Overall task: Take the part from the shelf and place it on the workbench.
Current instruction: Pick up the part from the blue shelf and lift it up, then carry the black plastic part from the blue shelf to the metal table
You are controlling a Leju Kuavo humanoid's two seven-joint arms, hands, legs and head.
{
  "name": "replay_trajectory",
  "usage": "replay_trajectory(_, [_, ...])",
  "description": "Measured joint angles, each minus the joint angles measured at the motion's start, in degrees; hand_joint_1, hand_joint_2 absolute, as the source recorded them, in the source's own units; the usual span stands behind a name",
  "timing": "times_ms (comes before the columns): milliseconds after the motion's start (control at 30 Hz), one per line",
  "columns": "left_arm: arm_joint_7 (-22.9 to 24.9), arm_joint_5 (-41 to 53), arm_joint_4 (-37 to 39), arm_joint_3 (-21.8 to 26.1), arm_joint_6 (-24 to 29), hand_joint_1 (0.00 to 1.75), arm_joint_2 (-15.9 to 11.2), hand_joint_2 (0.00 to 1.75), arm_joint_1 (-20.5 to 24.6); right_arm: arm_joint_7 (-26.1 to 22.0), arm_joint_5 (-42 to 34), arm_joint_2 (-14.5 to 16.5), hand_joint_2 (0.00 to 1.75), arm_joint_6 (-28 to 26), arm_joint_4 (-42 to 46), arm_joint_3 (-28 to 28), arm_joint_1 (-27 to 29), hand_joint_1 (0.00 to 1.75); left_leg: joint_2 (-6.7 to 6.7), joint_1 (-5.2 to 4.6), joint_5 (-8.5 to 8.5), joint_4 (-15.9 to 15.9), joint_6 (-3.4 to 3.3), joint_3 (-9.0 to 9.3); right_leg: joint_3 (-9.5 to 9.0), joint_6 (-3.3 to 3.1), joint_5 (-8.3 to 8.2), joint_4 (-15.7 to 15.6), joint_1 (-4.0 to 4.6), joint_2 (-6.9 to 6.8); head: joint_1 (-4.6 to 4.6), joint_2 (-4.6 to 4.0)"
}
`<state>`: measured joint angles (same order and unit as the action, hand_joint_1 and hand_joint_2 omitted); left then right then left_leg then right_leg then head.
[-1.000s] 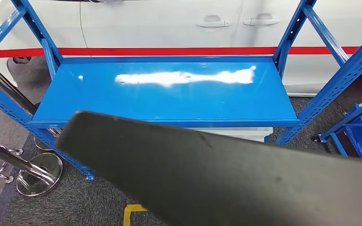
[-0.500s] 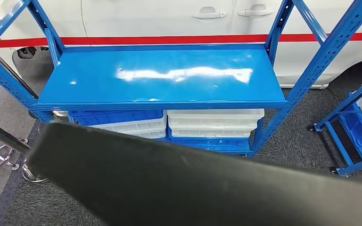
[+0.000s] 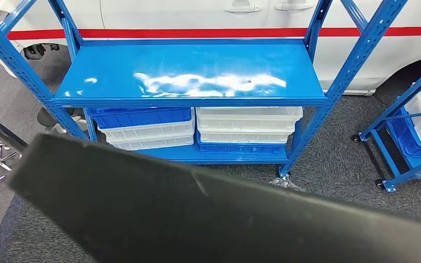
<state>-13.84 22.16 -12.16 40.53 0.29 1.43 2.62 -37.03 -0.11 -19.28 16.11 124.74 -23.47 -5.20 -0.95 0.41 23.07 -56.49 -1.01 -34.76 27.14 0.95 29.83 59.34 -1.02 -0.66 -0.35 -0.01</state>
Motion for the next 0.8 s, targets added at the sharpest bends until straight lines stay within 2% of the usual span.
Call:
replay_trajectory(33, [0.1, 0.0, 0.0, 0.0, 0.1, 0.00, 0.0, 1.75, 0.0, 0.0, 0.3, 0.0, 1.75, 0.0, 0.0, 0.0, -0.1, 1.75, -0.18, 0.03, -0.34, -0.1, 0.40, -0.12, -1.44, -0.40, 1.15, -2.5, 0.26, -0.06, -0.02, 0.01])
replay_trajectory(67, [0.2, 0.0, 0.0, 0.1, 0.3, 0.00, 0.0, 1.75, 0.0, 0.0, 0.5, 0.0, 1.75, -0.1, 0.0, 0.0, -0.2, 1.75, -0.37, 0.14, -0.72, 0.0, 0.83, -0.11, -1.86, -0.91, 1.47, -3.6, 0.42, -0.04, -0.03, 0.00])
replay_trajectory(100, [0.3, 0.0, 0.0, 0.1, 0.4, 0.00, -0.1, 1.75, 0.0, 0.0, 0.6, 0.0, 1.75, 0.0, 0.0, 0.0, -0.3, 1.75, -0.46, 0.30, -0.87, 0.0, 1.27, -0.22, -1.62, -1.42, 1.09, -3.7, 0.42, 0.14, -0.03, -0.01])
replay_trajectory(133, [0.4, 0.0, 0.0, 0.1, 0.4, 0.00, -0.1, 1.75, 0.0, 0.0, 0.7, 0.0, 1.75, 0.0, 0.0, 0.0, -0.5, 1.75, -0.40, 0.43, -0.25, -0.5, 1.64, -0.52, -1.31, -1.96, 0.57, -3.9, 0.39, 0.36, -0.03, -0.01])
replay_trajectory(167, [0.4, 0.0, 0.0, 0.2, 0.5, 0.00, -0.2, 1.75, 0.0, 0.0, 0.7, 0.0, 1.75, 0.0, 0.0, 0.0, -0.6, 1.75, -0.21, 0.54, 1.25, -2.0, 1.95, -1.14, -0.93, -2.48, 0.02, -4.0, 0.31, 0.52, -0.03, -0.01])
replay_trajectory(200, [0.4, 0.0, 0.0, 0.2, 0.5, 0.00, -0.2, 1.75, 0.0, 0.0, 0.7, 0.0, 1.75, 0.0, 0.0, 0.0, -0.7, 1.75, 0.09, 0.64, 3.59, -4.8, 2.20, -2.23, -0.44, -2.87, -0.51, -4.0, 0.29, 0.71, -0.04, 0.00])
replay_trajectory(267, [0.4, 0.0, 0.0, 0.2, 0.6, 0.00, -0.4, 1.75, 0.0, 0.1, 0.7, 0.0, 1.75, 0.0, 0.0, -0.1, -0.8, 1.75, 0.43, 0.68, 8.25, -12.5, 2.56, -4.86, 0.73, -3.19, -1.32, -3.8, 0.49, 1.25, -0.04, 0.01])
replay_trajectory(300, [0.4, 0.0, 0.0, 0.2, 0.6, 0.00, -0.4, 1.75, 0.0, 0.1, 0.7, 0.0, 1.75, 0.0, 0.0, -0.1, -0.8, 1.75, 0.49, 0.67, 9.31, -15.5, 2.63, -5.66, 1.33, -3.19, -1.65, -3.6, 0.61, 1.64, -0.04, 0.00])
replay_trajectory(333, [0.4, 0.0, 0.0, 0.2, 0.6, 0.00, -0.5, 1.75, 0.0, 0.1, 0.7, 0.0, 1.75, 0.0, 0.0, -0.2, -0.8, 1.75, 0.54, 0.67, 9.17, -16.4, 2.56, -5.44, 1.87, -3.15, -1.92, -3.4, 0.72, 2.07, -0.04, -0.01])
replay_trajectory(367, [0.4, 0.0, 0.0, 0.2, 0.6, 0.00, -0.5, 1.75, 0.0, 0.1, 0.7, 0.0, 1.75, 0.0, 0.0, -0.2, -0.8, 1.75, 0.71, 0.61, 8.08, -14.9, 2.34, -4.06, 2.32, -3.09, -2.12, -3.2, 0.84, 2.53, -0.04, -0.01])
replay_trajectory(400, [0.4, 0.0, 0.0, 0.2, 0.6, 0.00, -0.5, 1.75, 0.0, 0.1, 0.7, 0.0, 1.75, 0.0, 0.0, -0.3, -0.8, 1.75, 1.23, 0.52, 6.47, -11.5, 1.92, -1.69, 2.64, -3.01, -2.27, -3.0, 0.95, 2.99, -0.04, -0.01])
replay_trajectory(467, [0.4, 0.0, 0.0, 0.2, 0.6, 0.00, -0.8, 1.75, 0.0, 0.1, 0.7, 0.0, 1.75, 0.1, -0.1, -0.3, -0.9, 1.75, 3.90, 0.35, 4.32, -3.4, 0.65, 3.26, 3.15, -2.75, -2.54, -2.7, 0.92, 3.84, -0.03, 0.01])
replay_trajectory(500, [0.4, 0.0, 0.0, 0.2, 0.7, 0.00, -0.9, 1.75, -0.1, 0.1, 0.8, 0.0, 1.75, 0.2, -0.1, -0.4, -1.0, 1.75, 5.01, 0.24, 3.91, -0.9, 0.19, 4.70, 3.40, -2.47, -2.74, -2.6, 0.77, 4.30, -0.03, 0.01])
replay_trajectory(533, [0.4, -0.1, 0.0, 0.3, 0.8, 0.00, -1.1, 1.75, -0.2, 0.2, 0.8, 0.0, 1.75, 0.3, -0.2, -0.5, -1.1, 1.75, 5.65, 0.13, 3.89, 0.3, -0.14, 5.35, 3.67, -2.08, -2.99, -2.6, 0.54, 4.85, -0.05, 0.00])
replay_trajectory(600, [0.4, -0.2, 0.0, 0.5, 1.1, 0.00, -1.4, 1.75, -0.2, 0.4, 0.8, -0.1, 1.75, 0.5, -0.3, -0.8, -1.4, 1.75, 4.59, 0.10, 3.42, 1.4, -0.34, 5.71, 4.03, -1.22, -3.46, -2.8, 0.39, 5.84, -0.08, 0.00])
replay_trajectory(667, [0.3, -0.4, 0.0, 0.8, 1.3, 0.00, -1.5, 1.75, 0.0, 0.8, 0.9, -0.1, 1.75, 0.6, -0.4, -1.1, -1.9, 1.75, 3.02, 0.41, 2.87, 2.6, -0.65, 6.02, 4.98, -0.59, -2.35, -1.3, 0.57, 4.36, -0.03, 0.01])
replay_trajectory(733, [0.3, -0.4, 0.0, 1.2, 1.4, 0.00, -1.6, 1.75, 0.1, 1.0, 1.1, -0.1, 1.75, 0.6, -0.7, -1.5, -2.6, 1.75, 1.40, 0.53, 2.58, 3.0, -0.86, 5.92, 7.97, 0.00, 1.19, 4.7, 0.49, 1.93, 0.01, 0.01])
replay_trajectory(767, [0.3, -0.4, 0.0, 1.4, 1.5, 0.00, -1.7, 1.75, 0.0, 1.1, 1.1, -0.1, 1.75, 0.6, -0.9, -1.9, -2.8, 1.75, 0.59, 0.51, 2.57, 2.9, -0.92, 5.71, 9.94, 0.32, 3.02, 8.7, 0.30, 1.45, 0.01, 0.01])
replay_trajectory(800, [0.3, -0.4, 0.0, 1.6, 1.5, 0.00, -1.7, 1.75, 0.0, 1.1, 1.1, -0.1, 1.75, 0.6, -1.1, -2.2, -2.8, 1.75, -0.19, 0.51, 2.57, 2.7, -0.92, 5.50, 11.50, 0.65, 4.09, 11.9, 0.07, 1.28, 0.01, 0.01])
